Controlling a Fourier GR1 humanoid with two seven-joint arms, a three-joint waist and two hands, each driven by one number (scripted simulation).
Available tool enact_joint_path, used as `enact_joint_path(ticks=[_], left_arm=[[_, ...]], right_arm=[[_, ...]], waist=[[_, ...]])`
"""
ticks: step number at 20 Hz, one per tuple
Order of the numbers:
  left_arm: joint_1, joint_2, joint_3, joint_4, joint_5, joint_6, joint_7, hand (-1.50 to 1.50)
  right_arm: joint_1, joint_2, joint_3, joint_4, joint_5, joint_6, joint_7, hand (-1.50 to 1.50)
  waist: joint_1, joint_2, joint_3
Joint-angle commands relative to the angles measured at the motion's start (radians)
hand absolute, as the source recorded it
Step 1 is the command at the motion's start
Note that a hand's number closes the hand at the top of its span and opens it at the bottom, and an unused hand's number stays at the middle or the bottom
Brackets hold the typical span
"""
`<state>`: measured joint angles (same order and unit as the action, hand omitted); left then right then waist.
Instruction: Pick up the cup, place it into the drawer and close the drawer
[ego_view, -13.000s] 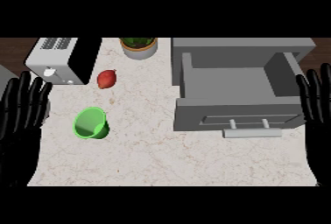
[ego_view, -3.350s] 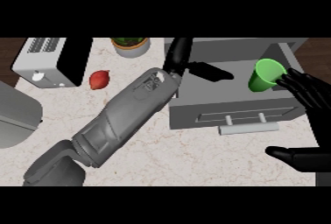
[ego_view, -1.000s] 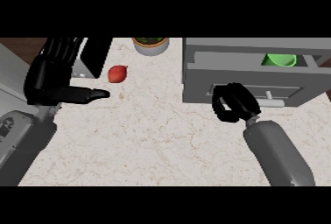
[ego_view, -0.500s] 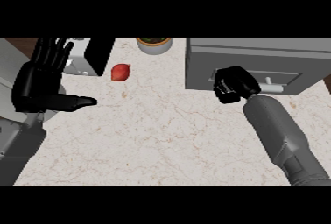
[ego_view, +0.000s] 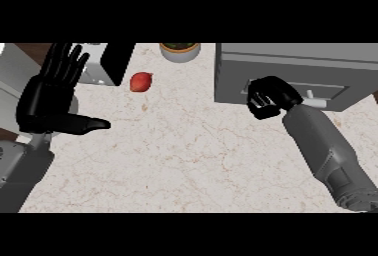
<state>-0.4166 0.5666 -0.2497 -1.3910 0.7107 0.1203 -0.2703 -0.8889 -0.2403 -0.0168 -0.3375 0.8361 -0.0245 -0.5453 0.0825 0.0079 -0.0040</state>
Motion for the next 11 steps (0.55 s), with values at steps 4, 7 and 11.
enact_joint_path(ticks=[4,7,11], left_arm=[[0.008,-0.029,-0.022,0.012,-0.003,-0.027,-0.005,-1.5],[0.004,-0.025,-0.016,0.012,-0.011,-0.03,-0.017,-1.5],[0.011,-0.049,-0.031,0.003,-0.022,-0.023,-0.029,-1.5]], right_arm=[[-0.096,-0.079,-0.085,0.063,-0.043,-0.031,0.064,1.5],[-0.093,-0.121,-0.106,0.06,-0.061,-0.012,0.026,1.5],[-0.111,-0.12,-0.112,0.067,-0.066,0.0,0.024,1.5]], waist=[[0.033,0.049,0.009],[0.032,0.049,0.009],[0.039,0.043,0.008]])
